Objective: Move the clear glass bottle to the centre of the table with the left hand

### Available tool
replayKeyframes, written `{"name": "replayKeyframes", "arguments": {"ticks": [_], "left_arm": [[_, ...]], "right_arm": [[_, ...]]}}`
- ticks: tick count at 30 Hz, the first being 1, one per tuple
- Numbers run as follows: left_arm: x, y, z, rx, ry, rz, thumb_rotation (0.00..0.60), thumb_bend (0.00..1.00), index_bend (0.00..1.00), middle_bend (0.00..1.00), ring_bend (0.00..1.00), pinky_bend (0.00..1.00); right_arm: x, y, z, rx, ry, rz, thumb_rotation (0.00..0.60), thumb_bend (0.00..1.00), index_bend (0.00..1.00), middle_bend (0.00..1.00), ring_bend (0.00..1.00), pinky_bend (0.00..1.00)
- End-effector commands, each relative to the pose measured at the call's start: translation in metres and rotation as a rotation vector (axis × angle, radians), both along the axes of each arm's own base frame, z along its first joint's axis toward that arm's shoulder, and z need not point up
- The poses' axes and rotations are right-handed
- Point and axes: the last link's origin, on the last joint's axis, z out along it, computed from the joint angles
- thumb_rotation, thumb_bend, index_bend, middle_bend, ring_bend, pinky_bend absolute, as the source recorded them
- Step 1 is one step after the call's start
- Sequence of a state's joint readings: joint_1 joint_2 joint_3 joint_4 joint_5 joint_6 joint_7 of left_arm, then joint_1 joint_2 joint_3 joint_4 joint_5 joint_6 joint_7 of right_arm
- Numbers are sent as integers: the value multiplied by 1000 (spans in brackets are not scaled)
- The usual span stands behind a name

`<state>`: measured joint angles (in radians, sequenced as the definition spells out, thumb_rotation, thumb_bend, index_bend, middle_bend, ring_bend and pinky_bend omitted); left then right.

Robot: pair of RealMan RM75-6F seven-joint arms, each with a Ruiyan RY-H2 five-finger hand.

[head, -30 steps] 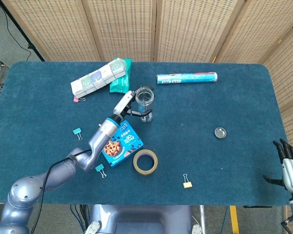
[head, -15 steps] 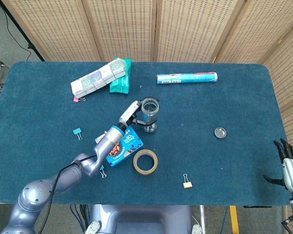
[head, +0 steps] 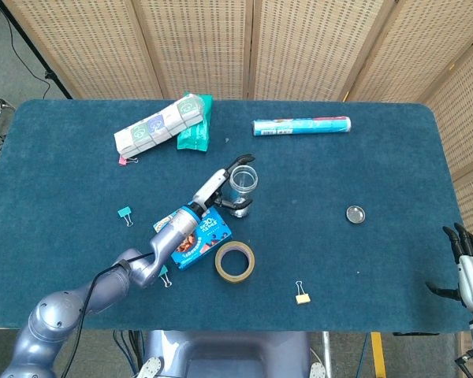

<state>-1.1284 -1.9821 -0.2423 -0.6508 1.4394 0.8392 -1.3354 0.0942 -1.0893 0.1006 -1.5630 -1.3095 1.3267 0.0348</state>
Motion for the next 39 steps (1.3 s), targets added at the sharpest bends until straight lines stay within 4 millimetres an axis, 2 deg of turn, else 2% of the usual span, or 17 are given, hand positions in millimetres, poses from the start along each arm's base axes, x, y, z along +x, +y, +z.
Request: {"name": "replayKeyframes", "arguments": {"ticks": [1, 8, 17, 28, 32, 35, 39], "left_arm": [[-1, -1, 1, 2, -5, -5, 600, 359, 57, 0, 0, 0], [-8, -4, 11, 39, -13, -24, 600, 359, 0, 0, 0, 0], [-23, -6, 42, 92, -62, -36, 600, 358, 0, 0, 0, 0], [-38, -11, 104, 181, -123, -75, 600, 356, 0, 0, 0, 0], [-54, -13, 128, 261, -39, -105, 600, 351, 0, 0, 0, 0], [-81, -18, 153, 352, 151, -144, 600, 343, 0, 0, 0, 0], [-112, -34, 182, 438, 368, -168, 600, 340, 0, 0, 0, 0]], "right_arm": [[1, 0, 0, -1, 0, 3, 600, 27, 0, 0, 0, 0], [2, 1, 1, -2, 1, 6, 600, 27, 0, 0, 0, 0], [6, 1, -1, 3, 1, 23, 600, 27, 1, 0, 0, 0], [12, 2, -7, 19, 13, 36, 600, 25, 2, 0, 0, 0], [12, 3, -8, 23, 22, 35, 600, 25, 3, 0, 0, 0], [12, 1, -9, 29, 33, 36, 600, 22, 4, 0, 0, 0], [12, -3, -8, 37, 52, 41, 600, 16, 10, 0, 0, 0]]}}
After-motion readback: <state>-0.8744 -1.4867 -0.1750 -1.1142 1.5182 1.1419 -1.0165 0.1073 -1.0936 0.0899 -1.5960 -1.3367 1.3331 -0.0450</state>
